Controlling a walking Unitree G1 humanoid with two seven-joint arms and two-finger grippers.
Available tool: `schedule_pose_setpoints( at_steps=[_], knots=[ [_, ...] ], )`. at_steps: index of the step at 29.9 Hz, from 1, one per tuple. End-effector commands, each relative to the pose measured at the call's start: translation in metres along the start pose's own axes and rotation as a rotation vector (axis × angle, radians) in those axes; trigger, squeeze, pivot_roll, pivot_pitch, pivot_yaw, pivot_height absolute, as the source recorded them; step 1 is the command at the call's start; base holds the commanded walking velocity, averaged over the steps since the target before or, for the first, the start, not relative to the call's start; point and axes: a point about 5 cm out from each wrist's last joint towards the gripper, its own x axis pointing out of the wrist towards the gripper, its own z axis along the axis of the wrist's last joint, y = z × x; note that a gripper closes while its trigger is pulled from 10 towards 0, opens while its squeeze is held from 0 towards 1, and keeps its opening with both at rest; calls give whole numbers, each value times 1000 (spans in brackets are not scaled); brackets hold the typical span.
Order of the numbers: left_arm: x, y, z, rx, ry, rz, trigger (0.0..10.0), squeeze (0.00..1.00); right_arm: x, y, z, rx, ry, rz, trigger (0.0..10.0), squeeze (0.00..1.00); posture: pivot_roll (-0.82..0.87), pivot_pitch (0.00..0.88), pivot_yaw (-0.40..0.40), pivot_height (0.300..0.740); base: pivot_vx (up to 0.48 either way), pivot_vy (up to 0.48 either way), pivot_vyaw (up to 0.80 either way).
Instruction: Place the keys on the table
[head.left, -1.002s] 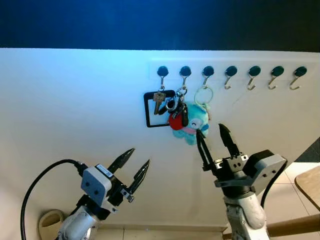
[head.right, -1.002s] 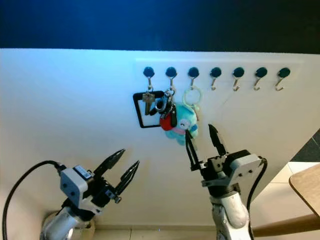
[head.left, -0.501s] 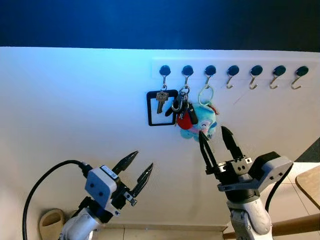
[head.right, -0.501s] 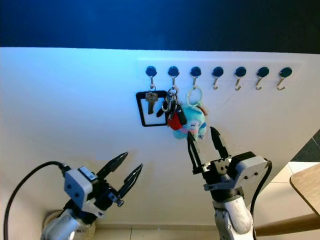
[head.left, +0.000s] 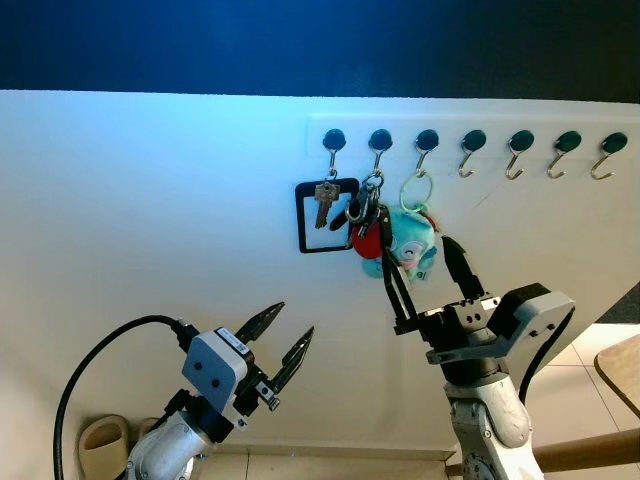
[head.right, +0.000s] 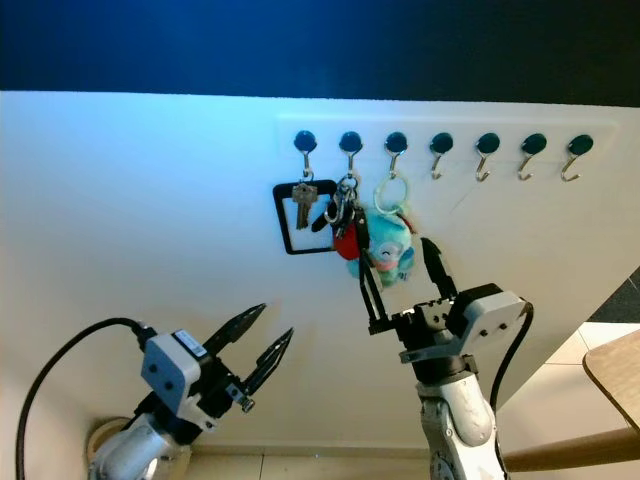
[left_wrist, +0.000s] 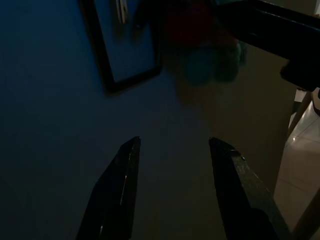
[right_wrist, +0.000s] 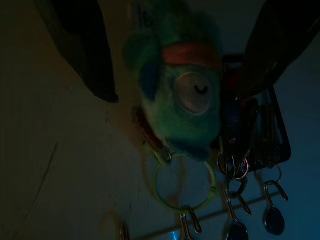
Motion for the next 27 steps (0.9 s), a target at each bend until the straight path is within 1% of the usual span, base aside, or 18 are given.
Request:
schedule_pose_setpoints(
  at_steps=[1, 2, 3, 12, 22, 23, 24, 26, 27],
  knots=[
    [0, -1, 3, 11, -3, -9, 10000, 0, 1, 2, -4, 2, 27, 13, 10000, 1000, 53, 88, -11, 740, 0, 0, 0],
    [0, -1, 3, 12, -2, -10, 10000, 0, 1, 2, -4, 1, 31, 14, 10000, 365, 53, 88, -11, 740, 0, 0, 0],
    [1, -1, 3, 13, -1, -10, 10000, 0, 2, 3, -5, -1, 34, 14, 10000, 0, 53, 88, -11, 740, 0, 0, 0],
    [3, -1, 4, 15, 0, -11, 10000, 0, 5, 3, -9, 0, 56, 16, 10000, 0, 51, 90, -12, 740, 0, 0, 0],
    [5, -2, 6, 19, -3, -11, 10000, 0, 9, -1, -12, 0, 68, -12, 10000, 0, 52, 88, -15, 740, 0, 0, 0],
    [5, -2, 6, 21, -3, -12, 10000, 0, 10, -2, -12, 0, 69, -19, 5882, 0, 52, 89, -14, 740, 0, 0, 0],
    [5, -2, 7, 21, -3, -12, 10000, 0, 10, -2, -12, -1, 70, -21, 4941, 0, 52, 89, -14, 740, 0, 0, 0],
    [5, -2, 7, 22, -3, -12, 10000, 0, 11, -2, -12, -1, 70, -23, 4941, 0, 53, 87, -14, 740, 0, 0, 0],
    [5, -1, 7, 23, -2, -13, 10000, 0, 11, -3, -12, 0, 68, -32, 0, 0, 53, 89, -13, 740, 0, 0, 0]
  ],
)
